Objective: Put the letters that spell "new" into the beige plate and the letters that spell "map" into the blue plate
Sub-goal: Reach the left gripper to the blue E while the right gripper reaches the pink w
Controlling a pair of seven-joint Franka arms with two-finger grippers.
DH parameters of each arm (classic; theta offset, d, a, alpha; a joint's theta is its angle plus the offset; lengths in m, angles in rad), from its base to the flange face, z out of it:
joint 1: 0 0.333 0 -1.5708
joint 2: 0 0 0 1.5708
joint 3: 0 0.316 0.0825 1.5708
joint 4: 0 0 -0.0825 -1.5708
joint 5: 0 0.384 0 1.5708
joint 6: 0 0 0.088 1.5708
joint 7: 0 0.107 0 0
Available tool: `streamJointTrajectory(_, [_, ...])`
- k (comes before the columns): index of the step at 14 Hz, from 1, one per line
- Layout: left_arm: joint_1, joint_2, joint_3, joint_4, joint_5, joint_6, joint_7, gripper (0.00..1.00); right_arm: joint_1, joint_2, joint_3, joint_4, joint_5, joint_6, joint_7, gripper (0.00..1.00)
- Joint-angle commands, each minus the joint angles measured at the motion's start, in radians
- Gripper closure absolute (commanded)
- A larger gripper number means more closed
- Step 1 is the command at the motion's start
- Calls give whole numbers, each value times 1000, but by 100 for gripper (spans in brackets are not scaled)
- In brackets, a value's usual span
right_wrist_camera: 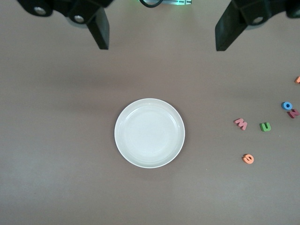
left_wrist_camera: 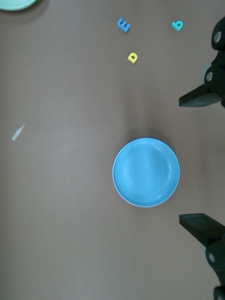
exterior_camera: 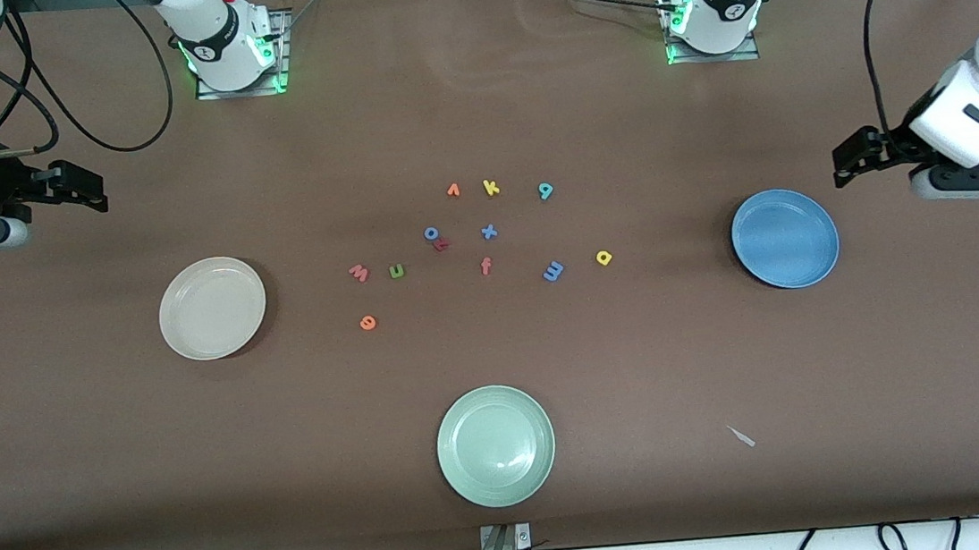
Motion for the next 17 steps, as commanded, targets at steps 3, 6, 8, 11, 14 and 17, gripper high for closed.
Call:
streamJointTrajectory(3, [-5,72,-142,33,-8,-28,1,0,-3,-6,-1,-9,11,4,-3,0])
streamJointTrajectory(6, [-7,147,-243,34,-15,-28,-8,0,-1,6,-1,-7,14,12,0,0])
streamJointTrajectory(8, [-8,211,-300,34,-12,-5,-22,0,5,21,4,-2,5,38,-3,0])
streamJointTrajectory(11, [-88,294,-308,34,-2,92,-65,0,32,61,7,-4,21,73,-2,0])
streamJointTrajectory(14, [-200,385,-302,33,2,214,-273,0,95,119,7,-2,13,113,-2,0])
streamJointTrajectory(17, [-286,500,-304,30,141,354,-399,0,159,217,7,8,13,133,-14,0])
